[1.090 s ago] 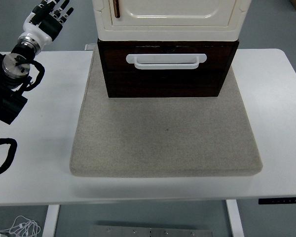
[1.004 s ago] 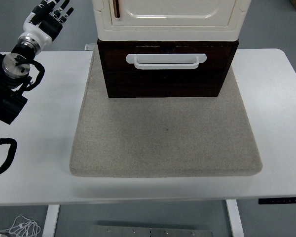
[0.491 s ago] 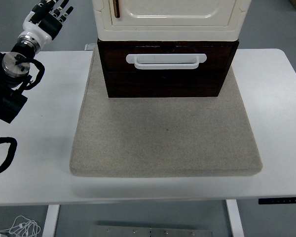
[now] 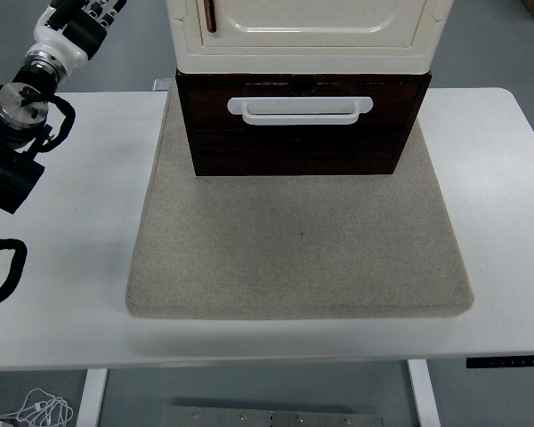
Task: Open the drawer under the combination cabinet
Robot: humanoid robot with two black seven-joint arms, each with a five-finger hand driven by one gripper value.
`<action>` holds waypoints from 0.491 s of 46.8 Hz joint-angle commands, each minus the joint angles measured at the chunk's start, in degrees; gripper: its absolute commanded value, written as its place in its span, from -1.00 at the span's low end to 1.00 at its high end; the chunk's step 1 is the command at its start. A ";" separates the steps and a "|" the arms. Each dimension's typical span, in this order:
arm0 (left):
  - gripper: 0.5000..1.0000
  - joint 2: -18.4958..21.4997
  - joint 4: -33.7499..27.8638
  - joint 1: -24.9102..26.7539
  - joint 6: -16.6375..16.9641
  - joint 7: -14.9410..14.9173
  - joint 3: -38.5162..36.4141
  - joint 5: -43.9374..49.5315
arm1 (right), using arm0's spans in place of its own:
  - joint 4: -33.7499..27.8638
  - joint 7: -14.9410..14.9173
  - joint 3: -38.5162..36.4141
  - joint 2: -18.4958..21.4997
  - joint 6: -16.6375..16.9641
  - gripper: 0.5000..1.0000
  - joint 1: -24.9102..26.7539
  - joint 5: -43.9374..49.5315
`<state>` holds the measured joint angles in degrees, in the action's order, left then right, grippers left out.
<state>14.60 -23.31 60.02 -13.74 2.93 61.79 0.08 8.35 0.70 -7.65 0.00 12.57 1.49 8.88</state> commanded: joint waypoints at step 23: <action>1.00 12.20 -8.15 11.25 0.03 -0.82 -0.09 -0.70 | 0.00 0.00 0.00 0.00 0.00 0.70 0.00 0.00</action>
<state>25.34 -28.91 69.83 -13.79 2.35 61.70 -0.34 8.33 0.71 -7.64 0.00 12.57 1.51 8.88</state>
